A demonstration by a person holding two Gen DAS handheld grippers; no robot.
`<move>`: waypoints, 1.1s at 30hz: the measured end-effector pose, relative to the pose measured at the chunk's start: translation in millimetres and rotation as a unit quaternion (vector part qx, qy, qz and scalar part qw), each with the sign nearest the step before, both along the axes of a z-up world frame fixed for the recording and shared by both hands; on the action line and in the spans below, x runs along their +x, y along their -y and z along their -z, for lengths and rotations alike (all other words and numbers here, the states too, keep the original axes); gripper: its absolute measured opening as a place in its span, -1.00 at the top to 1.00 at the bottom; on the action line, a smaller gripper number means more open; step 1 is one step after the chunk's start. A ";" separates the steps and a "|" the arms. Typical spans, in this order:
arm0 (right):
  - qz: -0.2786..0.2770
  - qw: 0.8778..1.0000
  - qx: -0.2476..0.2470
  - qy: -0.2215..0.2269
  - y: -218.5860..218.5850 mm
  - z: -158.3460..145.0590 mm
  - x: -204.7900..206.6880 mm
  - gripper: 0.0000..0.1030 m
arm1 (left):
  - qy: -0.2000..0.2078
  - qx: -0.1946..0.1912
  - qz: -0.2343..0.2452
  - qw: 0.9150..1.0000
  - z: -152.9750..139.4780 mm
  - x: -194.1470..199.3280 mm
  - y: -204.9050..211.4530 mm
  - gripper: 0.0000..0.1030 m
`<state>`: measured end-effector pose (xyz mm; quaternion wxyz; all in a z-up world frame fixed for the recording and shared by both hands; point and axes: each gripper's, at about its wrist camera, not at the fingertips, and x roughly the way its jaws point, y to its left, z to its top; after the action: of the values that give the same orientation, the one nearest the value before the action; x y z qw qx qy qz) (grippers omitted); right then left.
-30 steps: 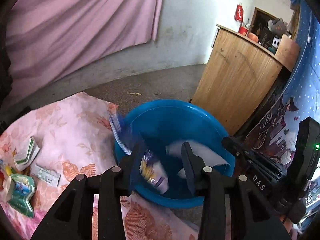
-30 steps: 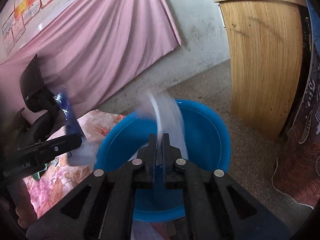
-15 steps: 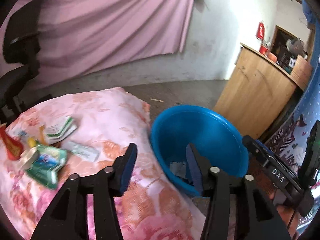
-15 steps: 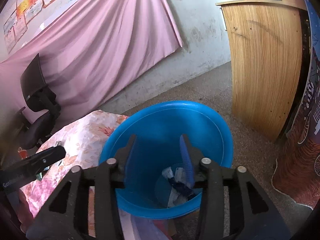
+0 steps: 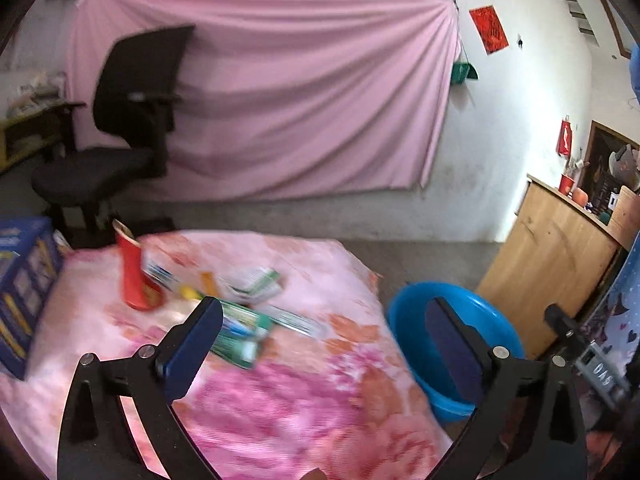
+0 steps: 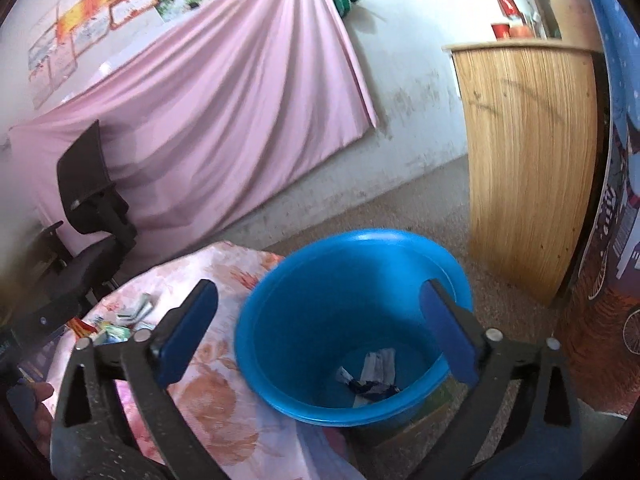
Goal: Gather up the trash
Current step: 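Move both grippers back over the bed toward the red cup and packets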
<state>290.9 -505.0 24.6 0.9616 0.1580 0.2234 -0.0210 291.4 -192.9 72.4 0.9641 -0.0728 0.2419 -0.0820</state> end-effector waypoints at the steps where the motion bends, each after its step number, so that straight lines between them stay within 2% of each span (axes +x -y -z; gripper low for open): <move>1: -0.001 1.000 -0.005 0.010 -4.1 -5.1 -3.2 -1.00 | 0.008 0.002 -0.005 1.000 -2.7 -4.8 -4.8 -0.93; 12: -0.038 0.994 -0.049 0.092 -65.1 -55.7 -36.5 -1.00 | 0.100 0.002 -0.064 0.993 -36.1 -57.3 -72.8 -0.96; 23: -0.081 0.970 -0.084 0.215 -128.6 -96.6 -69.2 -1.00 | 0.169 0.019 -0.121 0.978 -49.6 -98.1 -130.2 -0.96; 29: -0.118 0.964 -0.086 0.222 -160.9 -93.8 -63.3 -1.00 | 0.191 0.046 -0.137 0.971 -39.2 -102.5 -143.8 -0.96; 33: -0.137 0.961 -0.095 0.222 -177.7 -85.3 -58.3 -1.00 | 0.179 0.055 -0.137 0.973 -25.9 -92.1 -143.7 -0.96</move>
<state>232.5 -327.3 110.0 0.9913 0.0341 0.0208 0.1256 199.2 -49.1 98.3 0.9963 -0.0367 0.0571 0.0524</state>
